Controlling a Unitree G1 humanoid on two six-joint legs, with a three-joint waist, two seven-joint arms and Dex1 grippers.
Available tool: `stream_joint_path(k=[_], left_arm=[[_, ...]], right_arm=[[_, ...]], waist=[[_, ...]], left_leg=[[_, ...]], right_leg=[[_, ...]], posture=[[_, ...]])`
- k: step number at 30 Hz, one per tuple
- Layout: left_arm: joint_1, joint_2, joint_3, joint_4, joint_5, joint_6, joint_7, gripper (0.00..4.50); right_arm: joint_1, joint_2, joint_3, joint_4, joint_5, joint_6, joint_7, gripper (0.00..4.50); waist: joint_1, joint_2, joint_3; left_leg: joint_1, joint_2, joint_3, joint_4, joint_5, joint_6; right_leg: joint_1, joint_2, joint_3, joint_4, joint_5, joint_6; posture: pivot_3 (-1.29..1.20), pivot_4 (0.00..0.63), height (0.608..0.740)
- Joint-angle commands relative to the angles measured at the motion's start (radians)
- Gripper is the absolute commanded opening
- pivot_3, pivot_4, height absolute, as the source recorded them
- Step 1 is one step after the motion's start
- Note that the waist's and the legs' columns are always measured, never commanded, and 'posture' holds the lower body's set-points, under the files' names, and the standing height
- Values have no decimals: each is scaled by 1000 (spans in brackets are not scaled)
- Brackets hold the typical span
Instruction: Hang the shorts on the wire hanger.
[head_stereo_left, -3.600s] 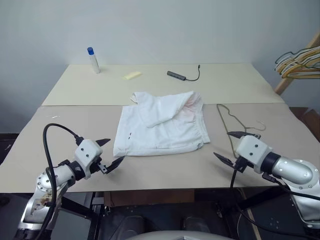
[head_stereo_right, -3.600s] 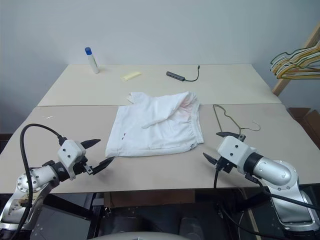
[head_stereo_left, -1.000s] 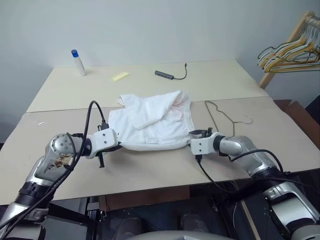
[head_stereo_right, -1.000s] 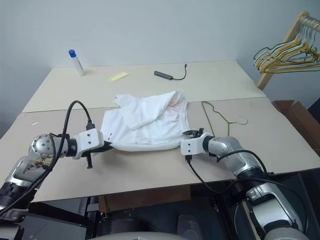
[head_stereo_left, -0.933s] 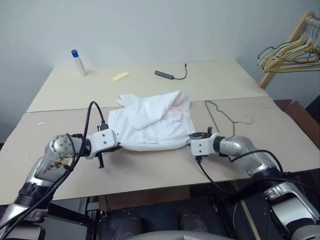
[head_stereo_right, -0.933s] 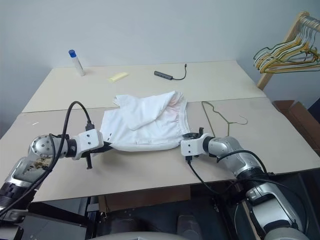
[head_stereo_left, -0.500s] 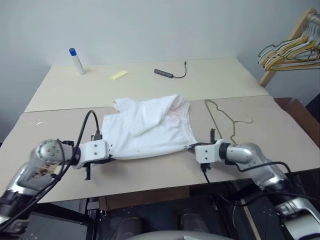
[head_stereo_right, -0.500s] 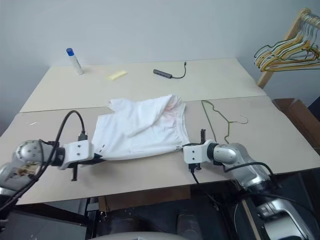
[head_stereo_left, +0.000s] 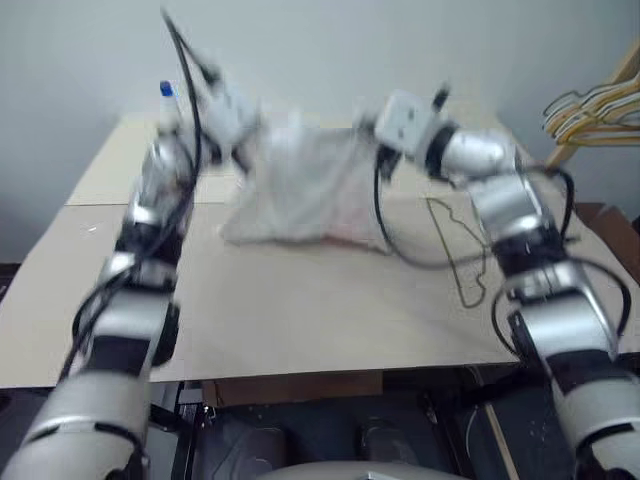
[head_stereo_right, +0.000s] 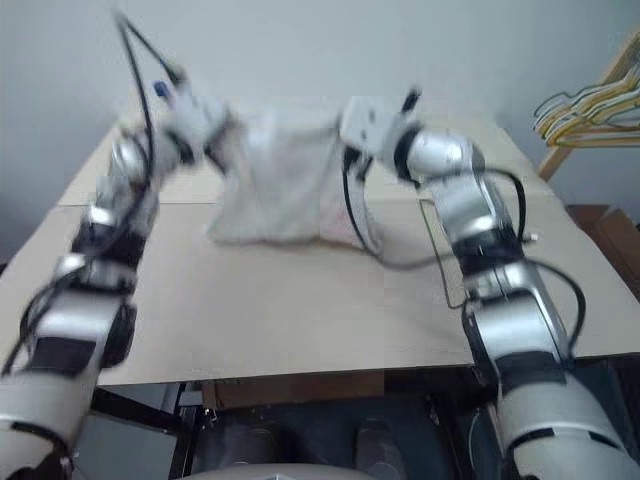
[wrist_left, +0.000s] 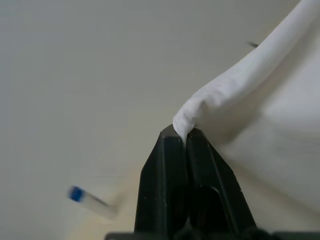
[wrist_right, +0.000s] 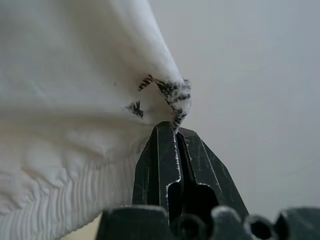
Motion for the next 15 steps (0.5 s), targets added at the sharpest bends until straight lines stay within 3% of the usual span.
stream_joint_path(k=[1, 3, 7, 12, 15], left_arm=[[-63, 60, 90, -24, -24, -167, 104, 0], [-34, 84, 107, -109, -68, -171, 9, 0], [172, 146, 124, -383, -139, -79, -156, 0], [594, 245, 159, -689, -190, 41, -300, 0], [855, 287, 199, -808, -222, 52, -362, 0]], right_arm=[[-84, -45, -111, 50, -21, -124, -243, 49], [-64, -69, -132, 2, -17, -164, -245, 49], [102, -111, -142, -190, -10, -198, -184, 49], [383, -150, -63, -376, -115, -281, -140, 49], [551, -178, -4, -459, -169, -333, -95, 49]], waist=[[-15, 0, -1], [-33, 0, -1], [-66, 0, -2], [-107, 1, -1], [-124, 1, 0]], left_leg=[[-2, -1, 0, -5, 0, 0], [-2, -2, 2, -14, -1, 0], [-2, -1, 4, -19, -1, 0], [-6, 0, 4, -10, -1, 1], [5, 2, 4, -1, -2, 8]], right_leg=[[-5, -2, 0, 0, 0, 0], [-11, -2, -3, 0, 0, 0], [-11, -2, -9, -3, 0, 1], [-8, -2, -3, -8, -3, 4], [6, -1, 0, -3, -1, 3]], posture=[[-4, 0, 740], [-3, 0, 740], [-6, 0, 740], [-28, 0, 740], [-29, 0, 740]])
